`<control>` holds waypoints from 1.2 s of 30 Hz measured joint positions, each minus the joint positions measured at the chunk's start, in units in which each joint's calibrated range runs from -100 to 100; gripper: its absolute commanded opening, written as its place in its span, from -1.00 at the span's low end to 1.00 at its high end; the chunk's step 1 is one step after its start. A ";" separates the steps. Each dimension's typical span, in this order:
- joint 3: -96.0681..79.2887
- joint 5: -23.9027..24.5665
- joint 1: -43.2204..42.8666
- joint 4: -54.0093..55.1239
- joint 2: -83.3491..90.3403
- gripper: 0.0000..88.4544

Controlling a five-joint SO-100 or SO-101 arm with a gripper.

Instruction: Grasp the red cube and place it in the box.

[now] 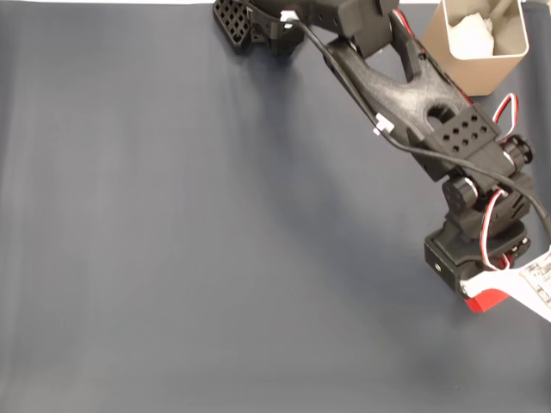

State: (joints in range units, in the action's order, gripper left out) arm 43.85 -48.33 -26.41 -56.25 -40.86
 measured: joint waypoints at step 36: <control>-47.56 -2.30 -3.64 -10.26 57.84 -1.00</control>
State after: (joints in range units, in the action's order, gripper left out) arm -3.71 -50.62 -30.04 -66.51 16.98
